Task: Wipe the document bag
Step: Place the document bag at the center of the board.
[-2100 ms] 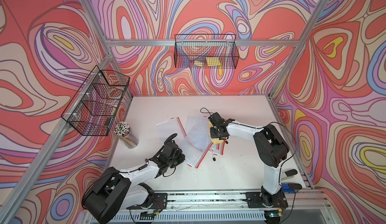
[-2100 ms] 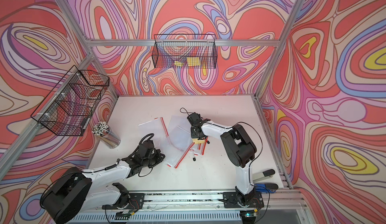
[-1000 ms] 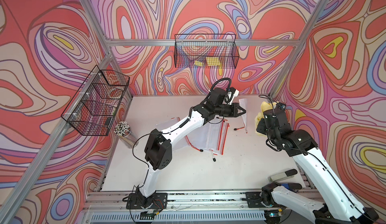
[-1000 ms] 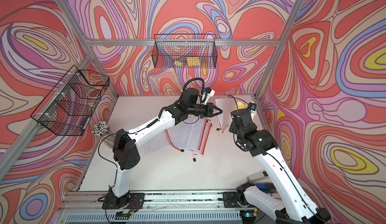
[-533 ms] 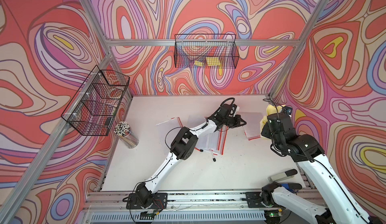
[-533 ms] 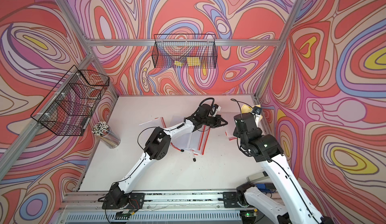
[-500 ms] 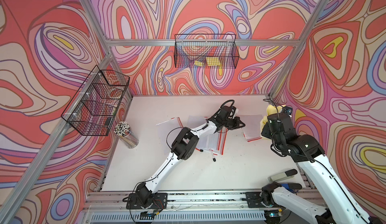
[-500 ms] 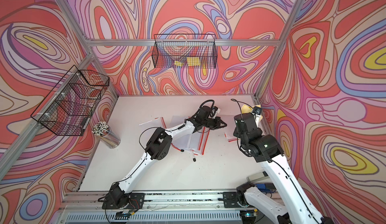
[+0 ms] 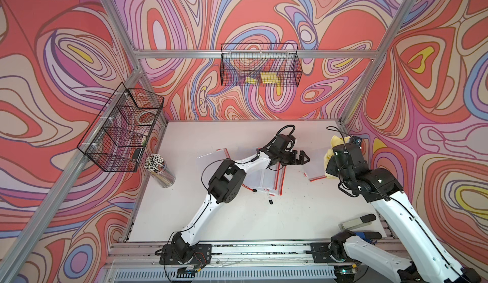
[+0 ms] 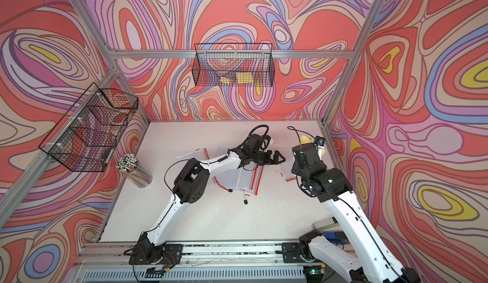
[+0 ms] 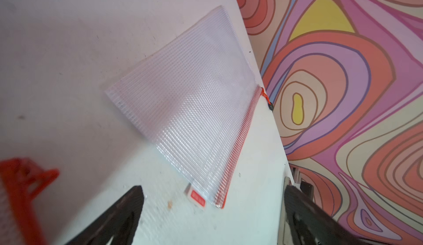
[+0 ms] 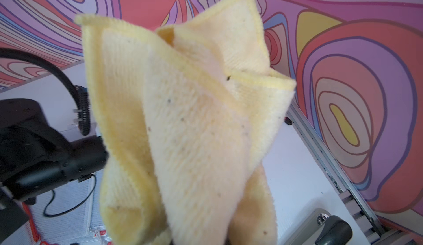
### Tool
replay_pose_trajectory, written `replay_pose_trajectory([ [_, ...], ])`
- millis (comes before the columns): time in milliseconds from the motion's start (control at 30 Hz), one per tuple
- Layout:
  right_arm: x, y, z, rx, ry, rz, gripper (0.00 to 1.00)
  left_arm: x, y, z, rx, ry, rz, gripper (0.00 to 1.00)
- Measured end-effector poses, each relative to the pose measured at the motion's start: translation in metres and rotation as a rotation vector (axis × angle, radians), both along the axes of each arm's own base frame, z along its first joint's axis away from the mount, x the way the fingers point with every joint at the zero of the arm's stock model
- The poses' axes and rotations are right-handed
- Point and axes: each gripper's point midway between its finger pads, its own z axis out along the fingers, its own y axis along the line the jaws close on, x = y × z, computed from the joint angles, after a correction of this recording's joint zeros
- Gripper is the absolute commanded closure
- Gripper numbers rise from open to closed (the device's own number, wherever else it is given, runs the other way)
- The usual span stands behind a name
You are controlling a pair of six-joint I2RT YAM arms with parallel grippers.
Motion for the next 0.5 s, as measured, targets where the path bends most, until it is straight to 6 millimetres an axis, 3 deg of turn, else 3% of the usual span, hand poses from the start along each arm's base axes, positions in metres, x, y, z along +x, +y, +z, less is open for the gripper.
replay_pose_trajectory([
  [167, 0.008, 0.007, -0.013, 0.009, 0.033, 0.015, 1.00, -0.015, 0.030, 0.088, 0.010, -0.189, 0.004, 0.21],
  [267, 0.010, 0.010, -0.013, 0.019, 0.028, 0.020, 1.00, -0.021, 0.045, 0.114, 0.071, -0.271, 0.019, 0.30],
  [333, 0.012, 0.011, -0.012, 0.029, 0.021, 0.024, 1.00, -0.021, 0.052, 0.107, 0.142, -0.284, 0.030, 0.33],
  [500, 0.014, 0.014, -0.016, 0.040, 0.021, 0.028, 1.00, -0.021, 0.065, 0.035, 0.376, -0.212, 0.045, 0.43],
])
